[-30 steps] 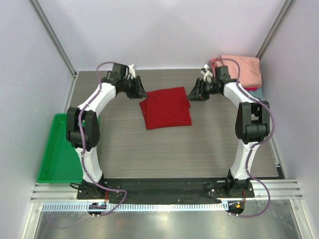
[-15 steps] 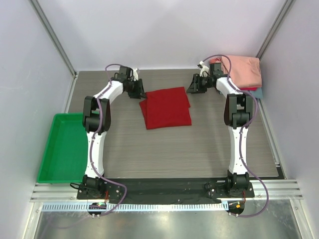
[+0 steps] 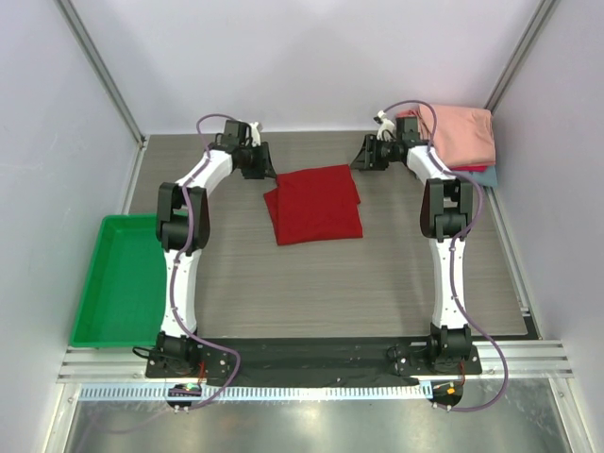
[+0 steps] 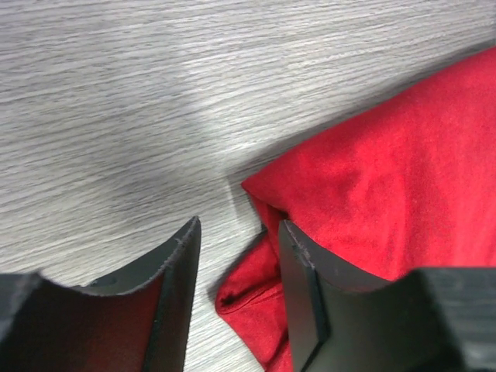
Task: Fold and stack the t-shirts
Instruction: Fold the tshirt
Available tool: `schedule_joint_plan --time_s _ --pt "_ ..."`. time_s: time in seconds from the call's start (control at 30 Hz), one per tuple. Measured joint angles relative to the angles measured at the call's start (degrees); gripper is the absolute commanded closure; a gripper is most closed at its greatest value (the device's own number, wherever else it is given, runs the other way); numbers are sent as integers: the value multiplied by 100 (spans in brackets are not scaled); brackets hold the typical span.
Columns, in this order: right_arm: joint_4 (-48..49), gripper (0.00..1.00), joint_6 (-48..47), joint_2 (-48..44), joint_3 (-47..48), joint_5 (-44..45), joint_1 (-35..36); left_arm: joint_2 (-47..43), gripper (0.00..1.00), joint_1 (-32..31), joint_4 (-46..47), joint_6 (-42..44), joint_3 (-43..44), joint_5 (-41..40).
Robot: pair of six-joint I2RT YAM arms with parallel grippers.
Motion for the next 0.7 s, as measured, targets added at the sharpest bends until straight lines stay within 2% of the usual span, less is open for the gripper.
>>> schedule_joint_plan --time_s 0.3,0.63,0.7 --pt "240 48 177 109 33 -201 20 0 49 57 48 -236 0 63" --pt "417 48 302 245 166 -295 133 50 49 -116 184 -389 17 295" --pt "439 49 321 256 173 -299 144 157 51 -153 197 -387 81 293"
